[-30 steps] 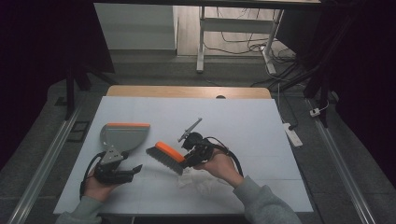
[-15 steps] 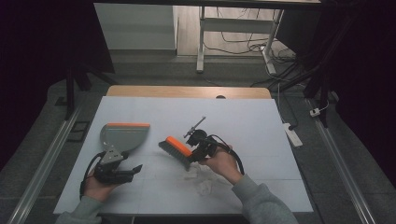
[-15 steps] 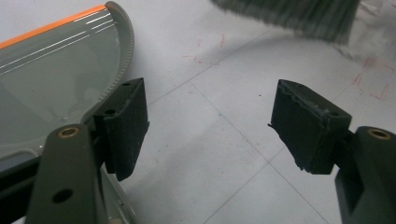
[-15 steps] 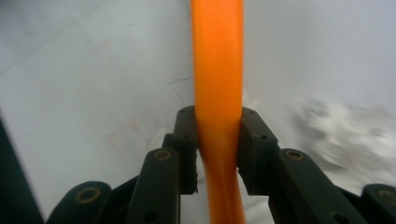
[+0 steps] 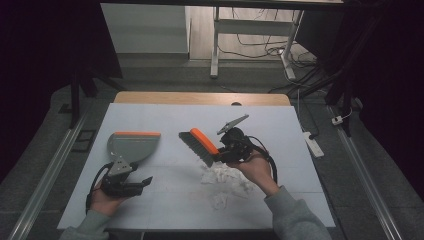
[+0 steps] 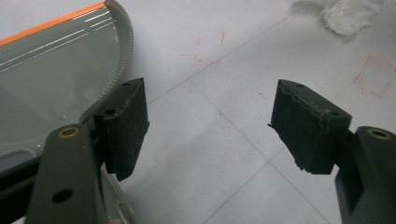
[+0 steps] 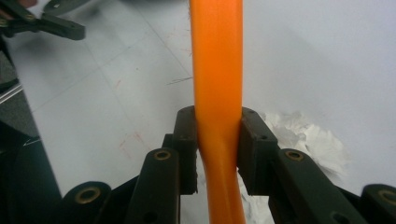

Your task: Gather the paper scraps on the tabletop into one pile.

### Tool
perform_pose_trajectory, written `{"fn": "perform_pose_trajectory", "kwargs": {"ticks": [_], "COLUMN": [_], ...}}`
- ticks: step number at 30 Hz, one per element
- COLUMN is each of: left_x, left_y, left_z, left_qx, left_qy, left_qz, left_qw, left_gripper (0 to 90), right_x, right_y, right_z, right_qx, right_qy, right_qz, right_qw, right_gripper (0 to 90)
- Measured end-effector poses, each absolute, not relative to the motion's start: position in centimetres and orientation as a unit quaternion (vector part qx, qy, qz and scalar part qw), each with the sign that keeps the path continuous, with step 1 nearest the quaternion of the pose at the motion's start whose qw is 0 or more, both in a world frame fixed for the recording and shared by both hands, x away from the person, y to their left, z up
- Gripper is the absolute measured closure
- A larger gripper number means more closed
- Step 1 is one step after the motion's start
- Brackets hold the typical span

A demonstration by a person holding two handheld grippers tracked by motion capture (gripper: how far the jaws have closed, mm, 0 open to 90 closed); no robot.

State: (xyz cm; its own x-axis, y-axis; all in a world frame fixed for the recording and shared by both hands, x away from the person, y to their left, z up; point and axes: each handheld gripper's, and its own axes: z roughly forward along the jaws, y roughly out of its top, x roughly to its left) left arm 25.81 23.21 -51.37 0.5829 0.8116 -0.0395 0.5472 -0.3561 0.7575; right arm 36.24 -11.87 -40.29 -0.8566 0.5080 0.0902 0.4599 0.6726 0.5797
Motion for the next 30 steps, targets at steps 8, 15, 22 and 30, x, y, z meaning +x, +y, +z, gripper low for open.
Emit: {"fn": "perform_pose_trajectory", "kwargs": {"ticks": [8, 15, 22, 30], "left_x": [25.8, 25.9, 25.9, 25.8], "left_y": [23.3, 23.1, 23.1, 23.1], "left_z": [-51.4, -51.4, -51.4, -51.4], "left_qx": [0.805, 0.808, 0.808, 0.806], "left_qy": [0.422, 0.418, 0.417, 0.419], "left_qz": [0.174, 0.172, 0.172, 0.174], "left_qw": [0.38, 0.378, 0.38, 0.38], "left_gripper": [28.3, 28.3, 28.2, 28.3], "right_x": [34.5, 31.1, 28.8, 29.7], "right_y": [-13.2, -14.2, -14.5, -13.3], "right_z": [-40.4, -41.5, -43.4, -45.1], "right_qx": [0.246, 0.201, 0.17, 0.154], "right_qy": [0.923, 0.943, 0.962, 0.974], "right_qz": [0.295, 0.262, 0.207, 0.166], "right_qw": [0.011, -0.032, -0.048, -0.026], "right_gripper": [71.0, 71.0, 71.0, 71.1]}}
